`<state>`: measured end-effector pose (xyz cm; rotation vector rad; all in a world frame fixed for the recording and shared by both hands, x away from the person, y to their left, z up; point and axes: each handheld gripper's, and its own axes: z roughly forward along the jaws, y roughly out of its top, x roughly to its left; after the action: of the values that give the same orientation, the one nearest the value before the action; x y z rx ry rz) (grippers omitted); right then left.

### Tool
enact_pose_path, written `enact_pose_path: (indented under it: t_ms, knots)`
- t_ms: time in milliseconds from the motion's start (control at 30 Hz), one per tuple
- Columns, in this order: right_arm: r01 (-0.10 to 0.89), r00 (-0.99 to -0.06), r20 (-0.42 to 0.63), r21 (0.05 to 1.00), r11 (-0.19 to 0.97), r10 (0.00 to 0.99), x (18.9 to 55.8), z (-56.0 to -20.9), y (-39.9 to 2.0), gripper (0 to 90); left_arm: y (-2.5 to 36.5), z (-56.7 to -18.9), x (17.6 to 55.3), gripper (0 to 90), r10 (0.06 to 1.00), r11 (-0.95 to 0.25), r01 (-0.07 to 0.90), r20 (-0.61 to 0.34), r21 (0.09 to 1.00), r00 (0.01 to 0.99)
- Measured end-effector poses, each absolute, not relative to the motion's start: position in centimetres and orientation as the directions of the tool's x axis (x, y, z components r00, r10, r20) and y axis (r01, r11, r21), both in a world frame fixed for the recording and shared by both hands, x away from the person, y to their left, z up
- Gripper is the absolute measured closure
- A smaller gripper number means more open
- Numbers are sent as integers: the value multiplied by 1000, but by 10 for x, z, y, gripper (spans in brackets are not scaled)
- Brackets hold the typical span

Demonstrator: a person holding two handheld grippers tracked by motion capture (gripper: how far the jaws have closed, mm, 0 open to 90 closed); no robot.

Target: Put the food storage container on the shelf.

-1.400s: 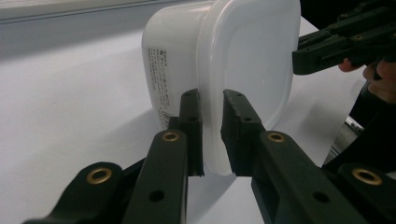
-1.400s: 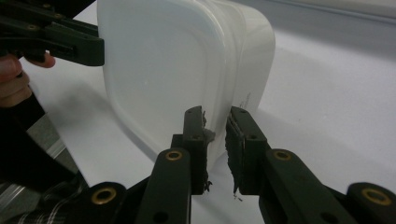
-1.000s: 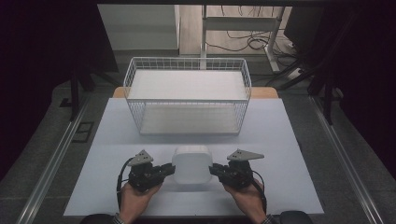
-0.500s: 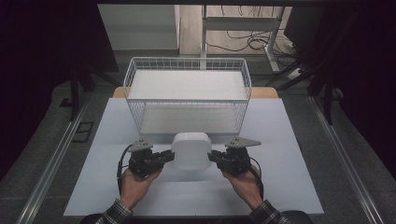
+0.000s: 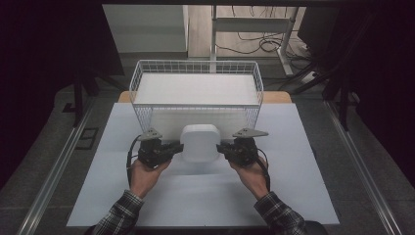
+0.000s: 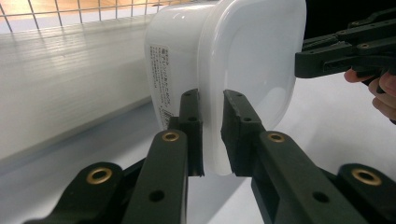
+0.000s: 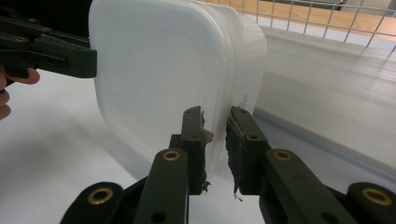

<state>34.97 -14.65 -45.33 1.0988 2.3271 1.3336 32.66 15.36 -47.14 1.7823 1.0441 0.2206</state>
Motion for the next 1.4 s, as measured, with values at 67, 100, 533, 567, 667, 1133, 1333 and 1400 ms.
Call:
enact_pose_path:
  t_ms: [67,100,533,567,667,1133,1333,1400]
  knots:
    - [491,-685,151,819,298,713,355,-454,-146,766,154,-472,332,788,736,-111,547,-301,830,606]
    - [490,-682,148,819,298,716,358,-455,-145,765,154,-473,335,788,738,-110,548,-301,829,604]
    - [516,-652,152,806,289,743,387,-468,-137,761,154,-483,366,785,757,-106,576,-310,811,576]
    - [520,-650,153,804,288,744,389,-469,-136,760,155,-484,367,785,757,-106,578,-311,809,574]
    - [522,-648,150,801,292,747,393,-471,-135,760,154,-488,371,783,763,-102,588,-316,802,563]
    - [503,-655,138,813,293,743,405,-476,-130,708,155,-496,382,737,779,-83,576,-307,814,546]
    - [502,-638,137,820,275,757,410,-481,-129,652,150,-498,382,728,806,-93,524,-245,846,538]
    - [487,-633,108,825,286,767,411,-479,-127,634,150,-498,385,699,817,-83,520,-240,850,523]
